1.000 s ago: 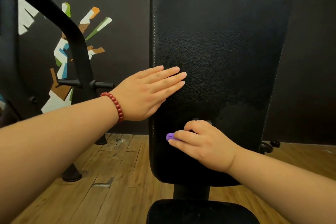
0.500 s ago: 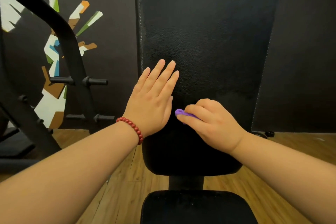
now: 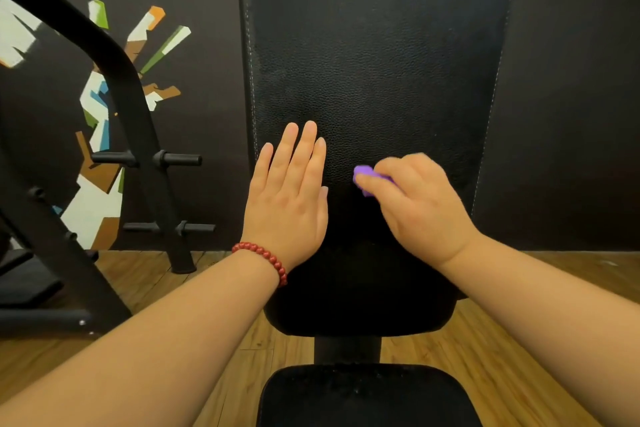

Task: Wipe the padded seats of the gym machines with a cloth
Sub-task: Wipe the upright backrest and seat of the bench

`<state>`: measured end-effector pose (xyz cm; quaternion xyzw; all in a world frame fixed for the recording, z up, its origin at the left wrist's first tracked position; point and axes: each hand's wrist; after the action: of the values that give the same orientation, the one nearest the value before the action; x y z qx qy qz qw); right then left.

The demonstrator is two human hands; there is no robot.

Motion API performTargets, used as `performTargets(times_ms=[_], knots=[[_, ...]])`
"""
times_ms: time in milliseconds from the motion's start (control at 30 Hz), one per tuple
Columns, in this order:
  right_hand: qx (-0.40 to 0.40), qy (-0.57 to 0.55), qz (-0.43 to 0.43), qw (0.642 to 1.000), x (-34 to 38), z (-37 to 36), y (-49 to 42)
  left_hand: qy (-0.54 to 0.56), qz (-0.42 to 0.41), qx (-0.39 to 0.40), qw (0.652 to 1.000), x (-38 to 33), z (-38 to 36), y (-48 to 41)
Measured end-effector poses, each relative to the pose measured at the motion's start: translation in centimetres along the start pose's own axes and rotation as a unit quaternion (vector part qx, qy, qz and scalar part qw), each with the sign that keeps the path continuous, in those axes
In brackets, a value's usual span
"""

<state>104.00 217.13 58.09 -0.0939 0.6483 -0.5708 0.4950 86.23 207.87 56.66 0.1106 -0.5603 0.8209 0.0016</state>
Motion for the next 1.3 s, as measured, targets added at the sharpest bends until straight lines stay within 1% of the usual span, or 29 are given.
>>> performTargets(times_ms=[67,133,300,367,467,500,567,633,700,733,800,867,1067,1233,1300], knots=[[-0.016,0.006,-0.02,1.0,-0.2,-0.2,-0.2,-0.009,-0.004,0.006,1.0,0.0,-0.1,0.1],[-0.015,0.001,-0.015,1.0,0.2,-0.5,1.0,-0.015,-0.009,0.007,1.0,0.0,0.0,0.2],[0.035,-0.003,0.038,0.999,0.3,0.0,3.1,-0.025,-0.007,0.006,1.0,0.0,-0.1,0.3],[0.024,-0.002,0.051,0.998,-0.3,0.4,2.0,-0.027,-0.007,0.004,1.0,-0.1,-0.2,0.4],[-0.01,-0.028,0.039,0.999,-1.1,0.0,0.7,-0.032,-0.009,0.002,0.999,-0.1,-0.3,0.5],[-0.005,-0.034,0.048,0.998,-1.1,-0.1,1.1,-0.034,-0.009,0.001,0.999,-0.1,-0.3,0.5],[0.031,-0.027,0.075,0.996,-0.5,0.0,2.9,-0.036,-0.022,-0.001,0.999,-0.1,-0.3,0.5],[0.055,-0.018,0.098,0.994,-0.1,0.3,4.3,-0.039,-0.052,-0.005,0.998,0.0,-0.4,0.6],[0.058,-0.008,0.119,0.991,-0.8,0.5,3.5,-0.042,-0.078,-0.007,0.996,0.0,-0.5,0.7],[0.047,0.0,0.119,0.992,-1.4,0.3,2.7,-0.044,-0.081,-0.007,0.996,0.0,-0.6,0.7],[0.012,0.006,0.085,0.996,-2.4,0.1,1.4,-0.044,-0.08,-0.007,0.996,-0.1,-0.6,0.7],[-0.001,-0.003,0.062,0.998,-2.3,0.0,1.5,-0.044,-0.078,-0.008,0.996,-0.1,-0.6,0.7],[0.045,-0.025,0.07,0.996,-1.3,0.5,4.4,-0.049,-0.092,0.003,0.995,-0.1,-0.5,0.6],[0.094,-0.025,0.127,0.987,-1.8,1.8,4.5,-0.067,-0.109,0.035,0.991,-0.3,-0.4,0.7],[0.091,-0.013,0.129,0.987,-2.4,1.6,3.0,-0.071,-0.104,0.036,0.991,-0.5,-0.4,0.5]])
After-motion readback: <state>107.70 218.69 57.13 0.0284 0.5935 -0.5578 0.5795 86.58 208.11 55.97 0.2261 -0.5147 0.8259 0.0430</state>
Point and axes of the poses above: each hand's wrist, its own y-axis away from the middle knuckle, its own z-axis out of the back of the hand, x = y × z, and after that the axes turned 4 degrees about y, right-handed
